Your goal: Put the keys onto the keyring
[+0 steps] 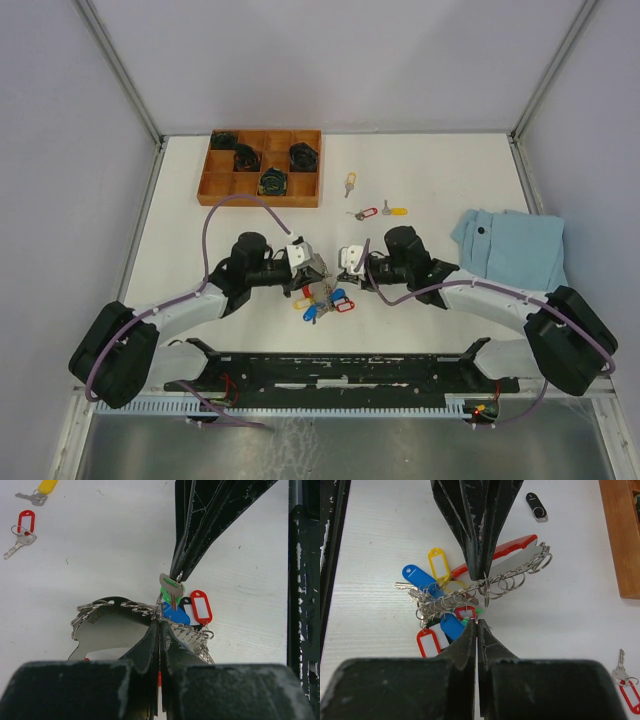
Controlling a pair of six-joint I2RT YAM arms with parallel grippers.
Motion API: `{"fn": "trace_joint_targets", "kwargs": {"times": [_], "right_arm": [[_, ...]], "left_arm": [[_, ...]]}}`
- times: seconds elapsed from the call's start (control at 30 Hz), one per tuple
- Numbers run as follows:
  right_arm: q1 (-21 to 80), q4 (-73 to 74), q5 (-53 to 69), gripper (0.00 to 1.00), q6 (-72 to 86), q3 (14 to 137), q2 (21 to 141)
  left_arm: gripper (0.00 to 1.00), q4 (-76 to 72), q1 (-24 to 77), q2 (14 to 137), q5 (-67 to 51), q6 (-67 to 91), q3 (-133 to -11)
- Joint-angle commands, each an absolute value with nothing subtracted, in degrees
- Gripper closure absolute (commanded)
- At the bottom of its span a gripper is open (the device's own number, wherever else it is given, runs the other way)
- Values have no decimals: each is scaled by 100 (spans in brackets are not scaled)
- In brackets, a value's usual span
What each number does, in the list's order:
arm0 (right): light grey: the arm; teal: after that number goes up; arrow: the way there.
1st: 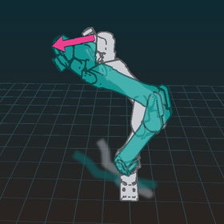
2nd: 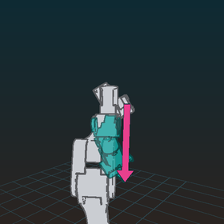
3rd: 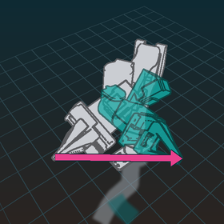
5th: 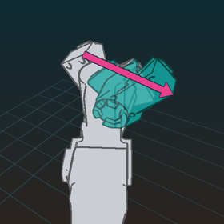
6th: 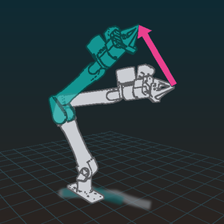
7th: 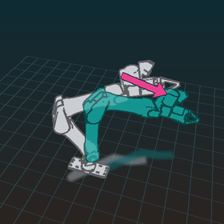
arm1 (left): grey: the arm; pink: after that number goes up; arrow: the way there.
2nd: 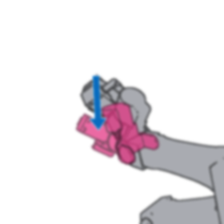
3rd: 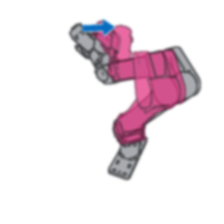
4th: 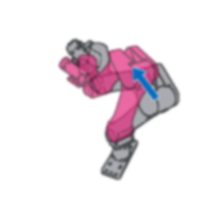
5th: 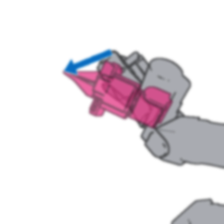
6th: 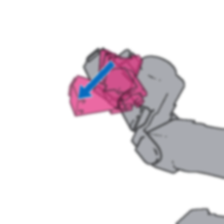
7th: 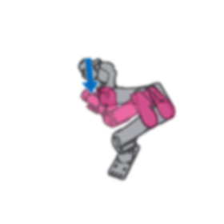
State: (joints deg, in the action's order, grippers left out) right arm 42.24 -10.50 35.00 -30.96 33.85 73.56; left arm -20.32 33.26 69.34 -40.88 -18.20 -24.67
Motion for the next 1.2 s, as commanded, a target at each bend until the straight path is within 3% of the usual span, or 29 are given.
{"fn": "trace_joint_targets", "kwargs": {"times": [0.0,1.17], "right_arm": [[4219,-1588,3853,99,-3186,3687,7556],[4221,-1360,3734,99,-3419,3889,7732]], "left_arm": [[97,-2454,3357,6934,-4243,-2131,-2478],[97,-2461,3452,7009,-4002,-2364,-2442]]}}
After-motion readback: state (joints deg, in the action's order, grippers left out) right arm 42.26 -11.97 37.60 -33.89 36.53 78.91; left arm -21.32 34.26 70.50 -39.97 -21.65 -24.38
